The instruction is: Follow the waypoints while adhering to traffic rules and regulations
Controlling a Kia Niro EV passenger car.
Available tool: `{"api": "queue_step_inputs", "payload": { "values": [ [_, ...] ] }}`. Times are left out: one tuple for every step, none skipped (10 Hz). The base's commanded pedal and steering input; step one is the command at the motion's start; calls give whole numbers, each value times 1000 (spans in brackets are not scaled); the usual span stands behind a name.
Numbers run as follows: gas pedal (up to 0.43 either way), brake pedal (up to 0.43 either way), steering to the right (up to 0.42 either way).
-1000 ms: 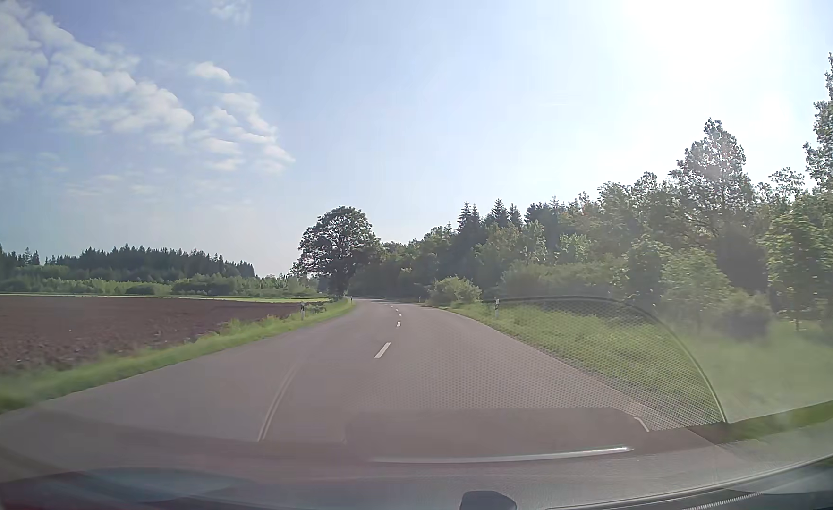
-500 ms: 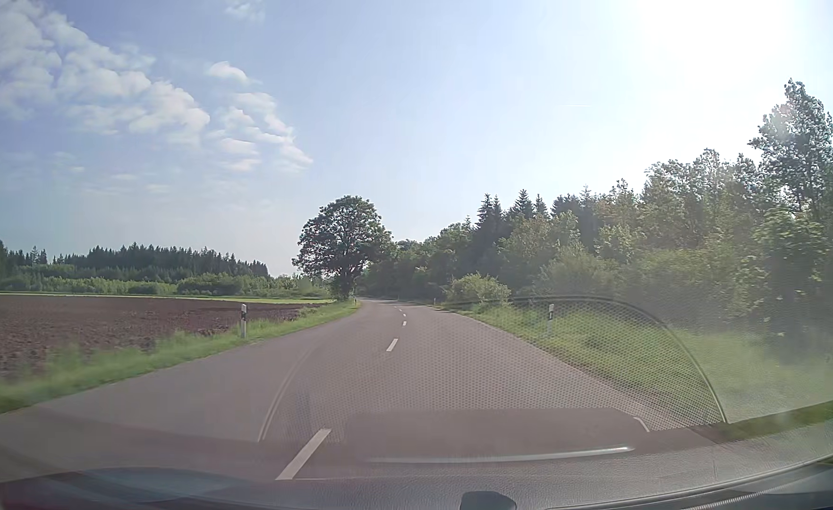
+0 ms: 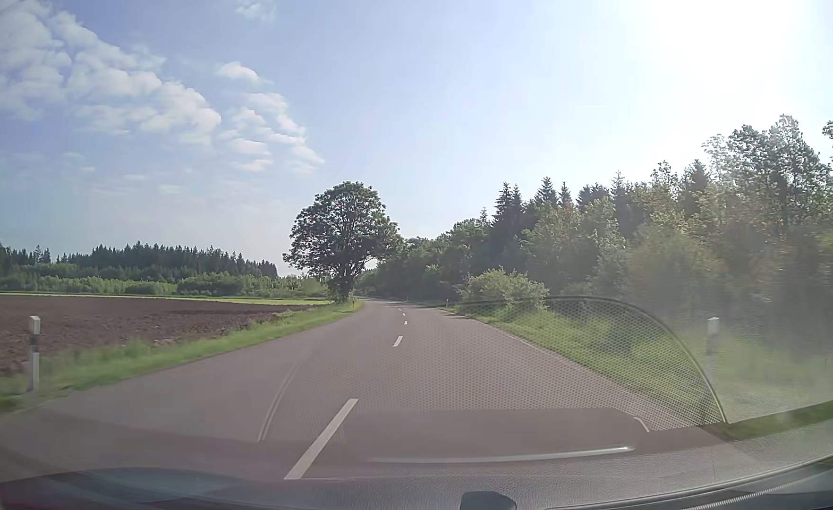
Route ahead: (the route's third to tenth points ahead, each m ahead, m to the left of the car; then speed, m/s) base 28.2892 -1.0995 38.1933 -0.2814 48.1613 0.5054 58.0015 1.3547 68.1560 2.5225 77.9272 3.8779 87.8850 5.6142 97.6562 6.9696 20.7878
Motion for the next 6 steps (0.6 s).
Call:
{"api": "queue_step_inputs", "payload": {
  "values": [
    [197, 0, -9],
    [209, 0, -10],
    [197, 0, -10],
    [189, 0, -11],
    [189, 0, -12],
    [189, 0, -13]
  ]
}}
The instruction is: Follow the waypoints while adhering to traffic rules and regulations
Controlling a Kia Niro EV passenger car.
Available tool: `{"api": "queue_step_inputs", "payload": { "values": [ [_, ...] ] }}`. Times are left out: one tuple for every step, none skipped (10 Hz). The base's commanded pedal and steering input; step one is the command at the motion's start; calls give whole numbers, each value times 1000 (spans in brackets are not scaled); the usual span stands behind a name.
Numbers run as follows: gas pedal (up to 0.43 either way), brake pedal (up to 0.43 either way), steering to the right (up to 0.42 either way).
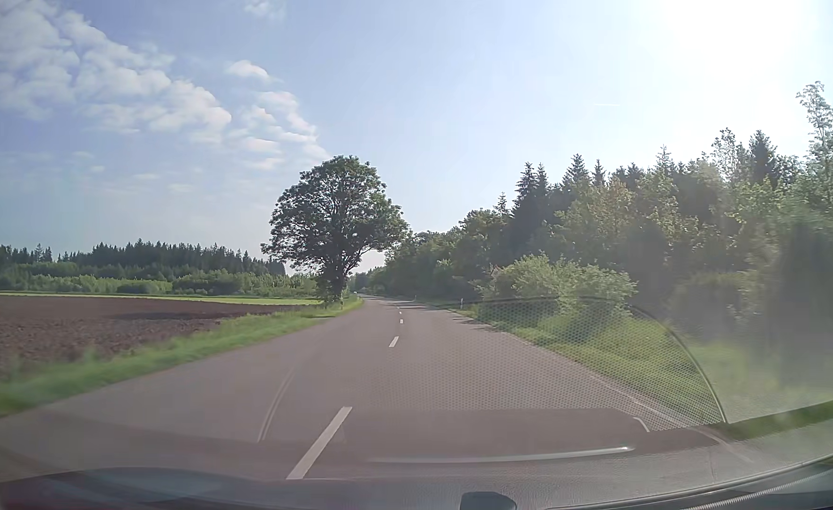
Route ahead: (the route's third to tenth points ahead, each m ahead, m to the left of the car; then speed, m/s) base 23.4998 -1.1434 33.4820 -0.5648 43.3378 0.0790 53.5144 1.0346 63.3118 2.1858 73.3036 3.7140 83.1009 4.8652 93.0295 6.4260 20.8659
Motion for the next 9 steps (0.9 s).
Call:
{"api": "queue_step_inputs", "payload": {
  "values": [
    [189, 0, -14],
    [189, 0, -14],
    [189, 0, -14],
    [189, 0, -14],
    [189, 0, -14],
    [189, 0, -13],
    [189, 0, -12],
    [189, 0, -12],
    [189, 0, -12]
  ]
}}
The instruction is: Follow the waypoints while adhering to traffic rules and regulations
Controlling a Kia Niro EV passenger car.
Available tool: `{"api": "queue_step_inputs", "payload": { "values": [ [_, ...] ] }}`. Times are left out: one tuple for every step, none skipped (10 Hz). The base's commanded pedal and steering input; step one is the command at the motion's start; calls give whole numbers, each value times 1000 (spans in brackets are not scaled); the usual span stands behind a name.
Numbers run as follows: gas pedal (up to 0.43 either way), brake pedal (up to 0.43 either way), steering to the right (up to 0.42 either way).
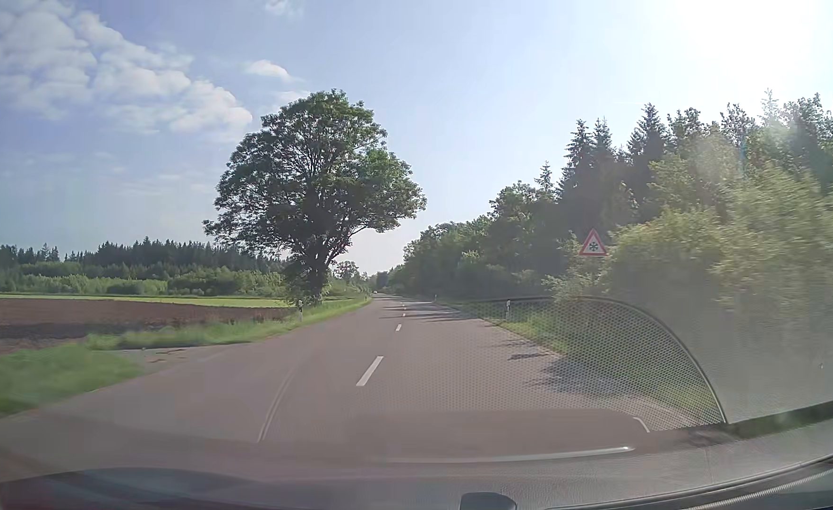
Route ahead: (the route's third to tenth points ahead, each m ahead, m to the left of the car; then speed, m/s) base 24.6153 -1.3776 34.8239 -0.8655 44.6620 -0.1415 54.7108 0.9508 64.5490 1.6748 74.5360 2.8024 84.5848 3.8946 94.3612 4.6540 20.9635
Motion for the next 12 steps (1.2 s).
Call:
{"api": "queue_step_inputs", "payload": {
  "values": [
    [197, 0, -12],
    [209, 0, -11],
    [220, 0, -12],
    [228, 0, -11],
    [240, 0, -12],
    [248, 0, -12],
    [248, 0, -12],
    [268, 0, -12],
    [299, 0, -12],
    [299, 0, -12],
    [311, 0, -12],
    [319, 0, -12]
  ]
}}
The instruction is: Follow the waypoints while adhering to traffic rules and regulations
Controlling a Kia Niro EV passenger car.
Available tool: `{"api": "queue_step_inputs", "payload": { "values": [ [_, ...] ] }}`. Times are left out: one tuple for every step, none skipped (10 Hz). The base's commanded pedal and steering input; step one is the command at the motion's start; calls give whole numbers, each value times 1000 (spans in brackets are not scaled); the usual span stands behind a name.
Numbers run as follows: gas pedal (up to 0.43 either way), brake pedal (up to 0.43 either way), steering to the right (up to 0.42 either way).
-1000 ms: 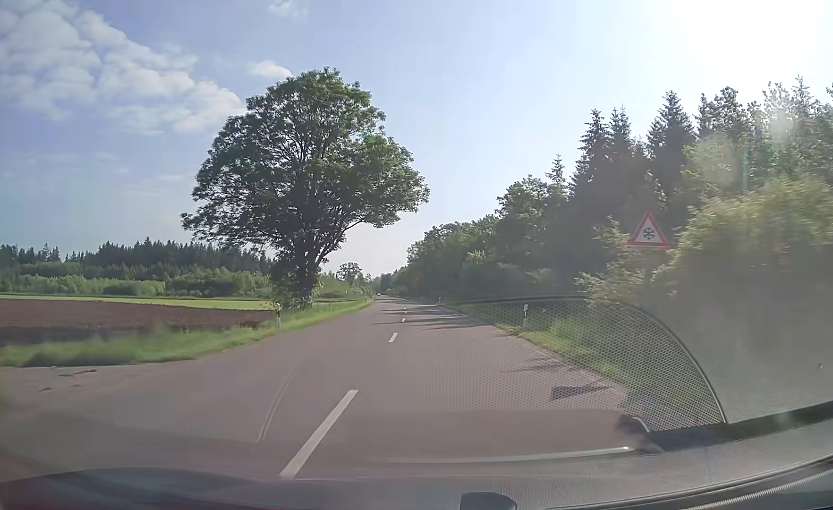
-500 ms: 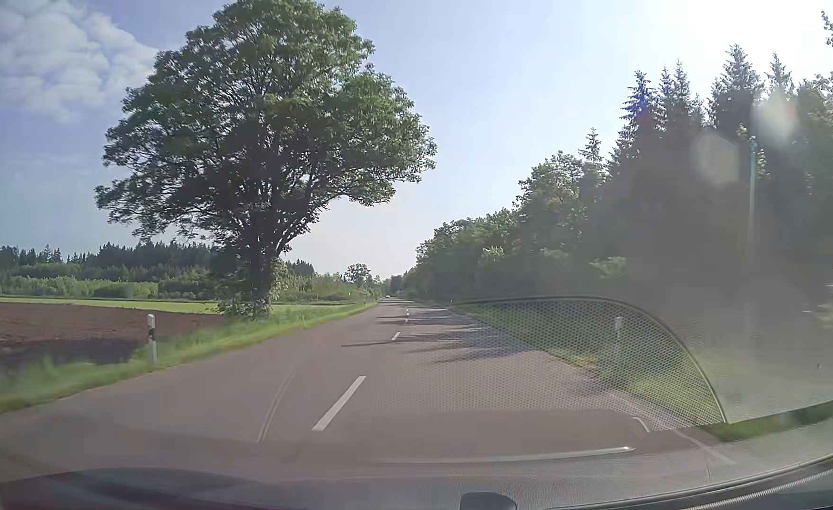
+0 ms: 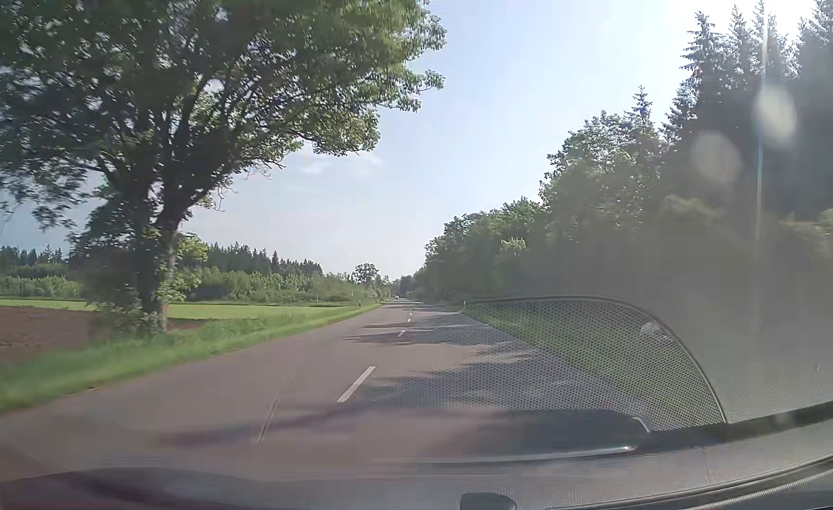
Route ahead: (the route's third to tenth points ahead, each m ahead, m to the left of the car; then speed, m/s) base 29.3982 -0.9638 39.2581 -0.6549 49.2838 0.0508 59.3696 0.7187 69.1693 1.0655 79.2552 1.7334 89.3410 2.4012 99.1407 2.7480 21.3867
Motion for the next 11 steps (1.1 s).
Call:
{"api": "queue_step_inputs", "payload": {
  "values": [
    [319, 0, -12],
    [319, 0, -12],
    [319, 0, -12],
    [311, 0, -12],
    [311, 0, -11],
    [311, 0, -9],
    [311, 0, -9],
    [311, 0, -9],
    [311, 0, -9],
    [299, 0, -9],
    [299, 0, -8]
  ]
}}
